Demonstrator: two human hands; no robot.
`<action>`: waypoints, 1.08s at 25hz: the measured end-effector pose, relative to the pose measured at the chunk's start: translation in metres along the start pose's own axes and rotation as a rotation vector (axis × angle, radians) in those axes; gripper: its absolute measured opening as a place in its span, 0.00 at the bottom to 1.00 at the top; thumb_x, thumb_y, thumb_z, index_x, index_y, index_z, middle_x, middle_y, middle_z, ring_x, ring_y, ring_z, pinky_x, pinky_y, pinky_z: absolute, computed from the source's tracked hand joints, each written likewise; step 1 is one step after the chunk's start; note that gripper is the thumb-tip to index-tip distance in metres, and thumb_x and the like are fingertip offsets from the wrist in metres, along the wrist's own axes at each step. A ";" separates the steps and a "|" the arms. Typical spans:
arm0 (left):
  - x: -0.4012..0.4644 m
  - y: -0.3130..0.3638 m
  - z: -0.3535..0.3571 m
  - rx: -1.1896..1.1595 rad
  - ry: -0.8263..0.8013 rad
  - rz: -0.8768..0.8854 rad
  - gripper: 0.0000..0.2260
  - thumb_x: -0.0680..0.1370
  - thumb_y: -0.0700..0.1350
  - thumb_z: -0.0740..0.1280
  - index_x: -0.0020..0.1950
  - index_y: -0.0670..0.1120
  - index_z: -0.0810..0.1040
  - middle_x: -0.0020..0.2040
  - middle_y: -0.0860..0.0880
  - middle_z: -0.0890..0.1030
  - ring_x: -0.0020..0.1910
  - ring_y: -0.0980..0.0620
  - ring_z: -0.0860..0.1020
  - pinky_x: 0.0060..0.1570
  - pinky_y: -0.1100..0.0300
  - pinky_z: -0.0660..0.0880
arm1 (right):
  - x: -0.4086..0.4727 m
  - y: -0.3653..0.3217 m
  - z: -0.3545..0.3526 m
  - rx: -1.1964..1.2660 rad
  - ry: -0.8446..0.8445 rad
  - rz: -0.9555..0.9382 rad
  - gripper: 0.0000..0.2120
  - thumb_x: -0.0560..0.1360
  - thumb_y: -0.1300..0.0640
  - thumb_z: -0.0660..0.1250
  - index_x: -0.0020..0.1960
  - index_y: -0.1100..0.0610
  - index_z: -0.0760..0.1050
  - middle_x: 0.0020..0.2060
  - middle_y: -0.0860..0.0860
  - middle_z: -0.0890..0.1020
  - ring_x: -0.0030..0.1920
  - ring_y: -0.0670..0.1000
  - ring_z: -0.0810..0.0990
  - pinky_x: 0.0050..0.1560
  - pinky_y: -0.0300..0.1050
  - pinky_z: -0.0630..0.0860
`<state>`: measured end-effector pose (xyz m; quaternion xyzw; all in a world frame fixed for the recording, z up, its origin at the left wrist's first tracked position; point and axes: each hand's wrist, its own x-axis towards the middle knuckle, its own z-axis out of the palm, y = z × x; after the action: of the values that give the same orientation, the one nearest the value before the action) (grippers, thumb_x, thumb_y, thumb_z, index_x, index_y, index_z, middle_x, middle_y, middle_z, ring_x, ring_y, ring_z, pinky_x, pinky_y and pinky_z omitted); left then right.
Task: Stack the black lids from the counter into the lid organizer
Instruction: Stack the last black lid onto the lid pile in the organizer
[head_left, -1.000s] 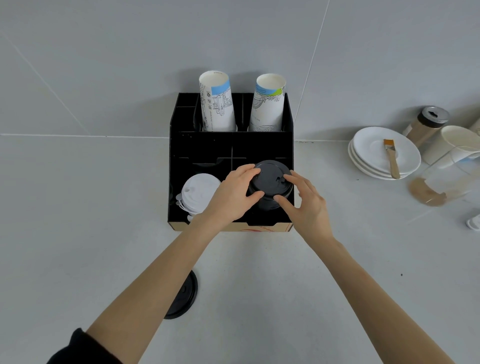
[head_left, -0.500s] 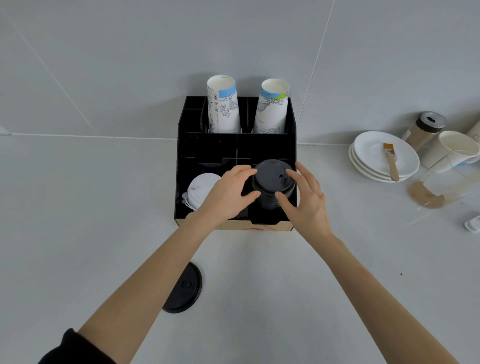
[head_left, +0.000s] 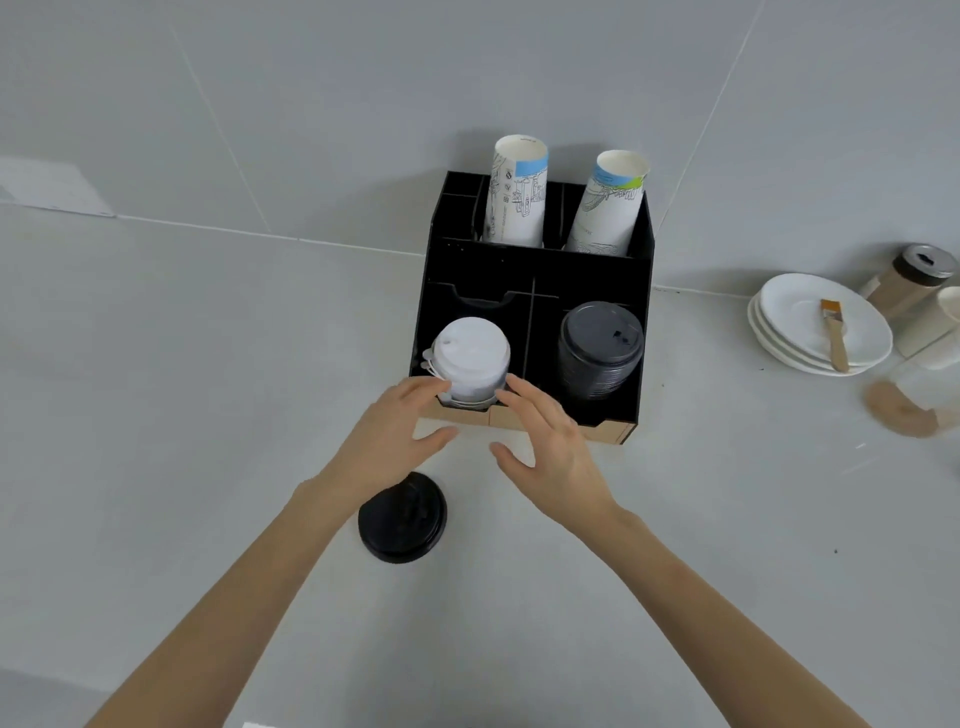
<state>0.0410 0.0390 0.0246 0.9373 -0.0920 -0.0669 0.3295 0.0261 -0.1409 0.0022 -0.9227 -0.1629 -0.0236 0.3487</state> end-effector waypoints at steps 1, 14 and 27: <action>-0.009 -0.007 0.000 -0.011 0.001 -0.022 0.21 0.74 0.46 0.65 0.66 0.48 0.66 0.68 0.47 0.69 0.65 0.47 0.68 0.65 0.56 0.63 | -0.003 -0.003 0.007 -0.003 -0.044 -0.011 0.23 0.72 0.55 0.65 0.65 0.57 0.64 0.69 0.54 0.67 0.69 0.53 0.64 0.68 0.52 0.64; -0.076 -0.058 0.021 -0.052 -0.130 -0.269 0.33 0.67 0.59 0.64 0.68 0.46 0.62 0.69 0.46 0.67 0.67 0.46 0.65 0.66 0.56 0.62 | -0.027 -0.026 0.075 -0.038 -0.424 0.009 0.33 0.71 0.52 0.66 0.70 0.55 0.54 0.73 0.53 0.58 0.72 0.51 0.56 0.71 0.46 0.54; -0.079 -0.054 0.028 -0.069 -0.094 -0.196 0.33 0.66 0.55 0.63 0.69 0.47 0.61 0.70 0.48 0.65 0.67 0.48 0.63 0.63 0.64 0.57 | -0.030 -0.022 0.067 0.080 -0.344 0.056 0.28 0.71 0.56 0.66 0.68 0.56 0.59 0.69 0.53 0.63 0.66 0.53 0.66 0.68 0.47 0.66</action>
<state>-0.0342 0.0808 -0.0263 0.9257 -0.0132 -0.1459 0.3488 -0.0143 -0.0905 -0.0392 -0.9026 -0.1954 0.1509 0.3527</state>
